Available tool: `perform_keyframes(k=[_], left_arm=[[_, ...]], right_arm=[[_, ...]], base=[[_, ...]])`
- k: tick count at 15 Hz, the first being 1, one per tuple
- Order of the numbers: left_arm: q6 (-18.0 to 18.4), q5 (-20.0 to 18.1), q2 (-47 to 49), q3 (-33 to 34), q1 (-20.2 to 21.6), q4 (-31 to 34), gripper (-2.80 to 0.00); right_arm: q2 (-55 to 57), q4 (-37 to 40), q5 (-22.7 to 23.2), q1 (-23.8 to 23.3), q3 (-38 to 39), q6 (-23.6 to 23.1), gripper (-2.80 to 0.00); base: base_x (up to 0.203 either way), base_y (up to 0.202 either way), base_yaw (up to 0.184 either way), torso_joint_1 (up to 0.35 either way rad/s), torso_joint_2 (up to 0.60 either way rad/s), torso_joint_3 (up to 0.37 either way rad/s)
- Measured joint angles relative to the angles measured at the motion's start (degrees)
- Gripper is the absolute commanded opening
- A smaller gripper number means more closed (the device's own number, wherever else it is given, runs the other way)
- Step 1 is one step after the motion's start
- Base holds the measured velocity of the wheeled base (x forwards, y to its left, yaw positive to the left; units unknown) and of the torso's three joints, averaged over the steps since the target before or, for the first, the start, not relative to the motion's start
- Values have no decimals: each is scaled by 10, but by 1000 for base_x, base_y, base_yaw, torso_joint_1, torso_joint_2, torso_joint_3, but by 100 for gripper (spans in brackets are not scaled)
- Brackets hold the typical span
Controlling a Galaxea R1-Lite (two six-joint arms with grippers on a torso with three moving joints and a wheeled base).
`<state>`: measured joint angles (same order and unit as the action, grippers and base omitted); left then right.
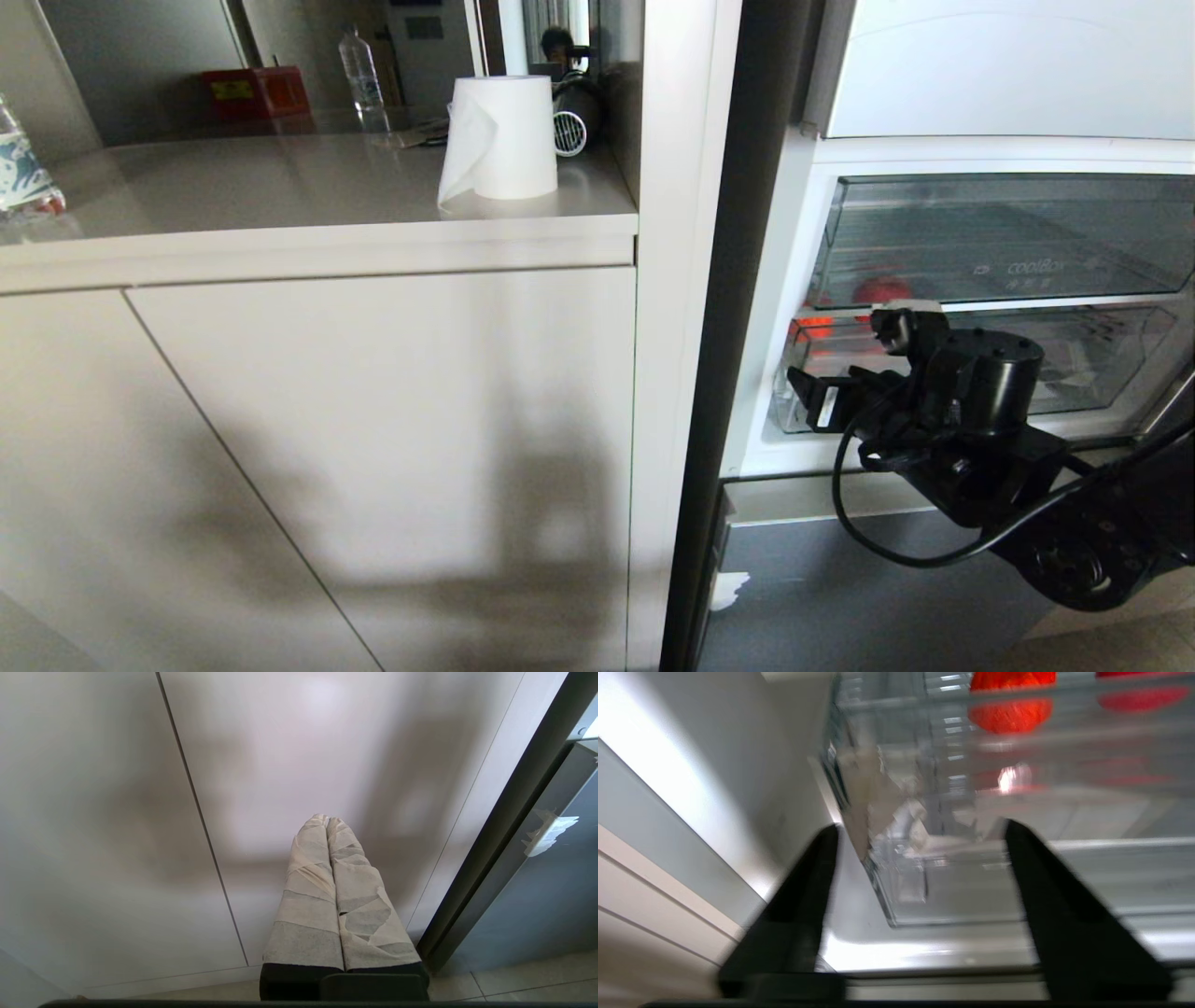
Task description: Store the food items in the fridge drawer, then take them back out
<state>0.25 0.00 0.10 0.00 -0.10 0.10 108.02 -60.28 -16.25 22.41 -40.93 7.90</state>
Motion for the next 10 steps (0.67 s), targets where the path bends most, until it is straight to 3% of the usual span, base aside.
perform_keyframes(k=[10], left_arm=[[0, 0, 0, 0, 0, 0, -280]], right_arm=[[2, -1, -1, 25, -1, 5, -280]], base=[[0, 0, 0, 0, 0, 0]])
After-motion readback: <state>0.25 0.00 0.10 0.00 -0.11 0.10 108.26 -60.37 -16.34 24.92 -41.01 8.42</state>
